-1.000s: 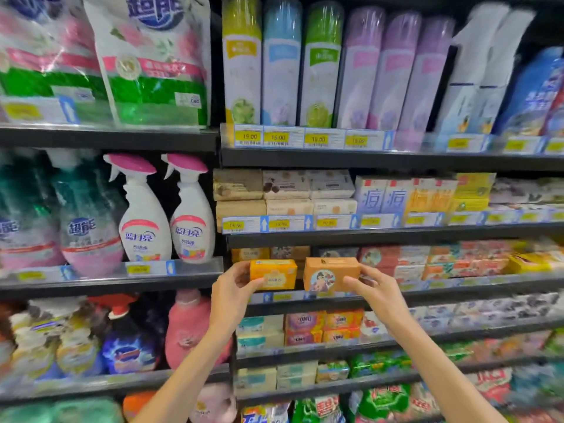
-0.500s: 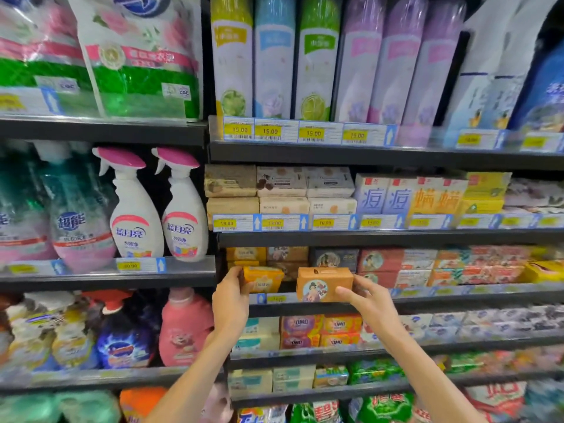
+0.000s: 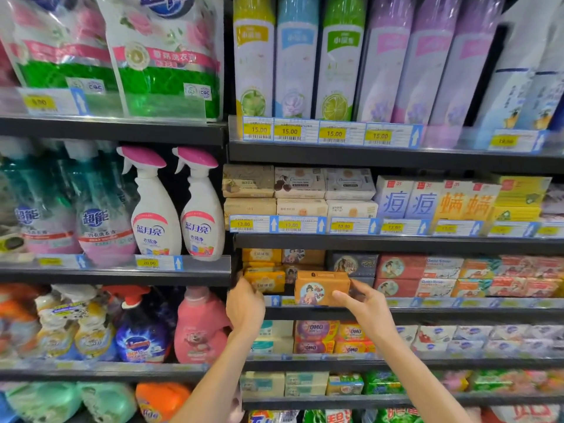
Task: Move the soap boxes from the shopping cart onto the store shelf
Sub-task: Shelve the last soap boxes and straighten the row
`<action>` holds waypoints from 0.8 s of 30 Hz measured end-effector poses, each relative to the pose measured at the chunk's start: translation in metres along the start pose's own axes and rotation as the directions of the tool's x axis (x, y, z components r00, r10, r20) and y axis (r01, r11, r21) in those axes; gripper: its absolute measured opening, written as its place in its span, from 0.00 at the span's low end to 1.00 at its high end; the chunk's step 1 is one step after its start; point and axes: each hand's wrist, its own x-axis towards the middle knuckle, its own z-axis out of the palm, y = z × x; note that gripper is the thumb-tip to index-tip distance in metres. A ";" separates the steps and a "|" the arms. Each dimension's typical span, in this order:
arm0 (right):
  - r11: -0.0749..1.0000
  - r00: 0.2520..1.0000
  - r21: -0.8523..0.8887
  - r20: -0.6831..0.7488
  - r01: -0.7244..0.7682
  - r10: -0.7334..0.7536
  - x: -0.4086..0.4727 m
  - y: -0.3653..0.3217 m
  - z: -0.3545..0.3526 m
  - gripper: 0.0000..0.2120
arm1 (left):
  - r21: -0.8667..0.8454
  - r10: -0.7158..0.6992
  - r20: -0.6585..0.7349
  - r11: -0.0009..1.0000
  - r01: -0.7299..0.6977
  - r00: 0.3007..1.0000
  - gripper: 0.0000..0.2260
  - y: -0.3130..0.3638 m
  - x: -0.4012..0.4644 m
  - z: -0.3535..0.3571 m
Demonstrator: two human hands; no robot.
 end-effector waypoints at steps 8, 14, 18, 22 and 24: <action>1.000 0.998 -0.019 -0.055 -0.008 0.007 0.005 -0.002 0.012 0.26 | -0.095 0.019 -0.079 0.995 -0.026 0.997 0.09 -0.011 0.008 0.011; 1.000 0.996 -0.022 -0.093 -0.003 0.001 0.005 -0.009 0.021 0.23 | -0.200 0.052 -0.060 0.978 -0.063 0.997 0.17 -0.025 0.003 0.014; 0.999 0.985 -0.037 -0.171 0.000 -0.006 0.005 -0.014 0.030 0.23 | -0.191 0.155 0.013 0.970 -0.150 0.988 0.26 -0.039 -0.027 0.003; 0.990 0.975 -0.141 -0.220 -0.012 -0.020 0.005 -0.015 0.038 0.25 | 0.001 0.338 0.009 0.941 -0.338 0.941 0.29 -0.051 -0.055 -0.002; 0.985 0.975 -0.173 -0.221 -0.013 -0.026 0.006 -0.013 0.040 0.25 | 0.124 0.450 0.020 0.885 -0.449 0.893 0.29 -0.052 -0.056 -0.004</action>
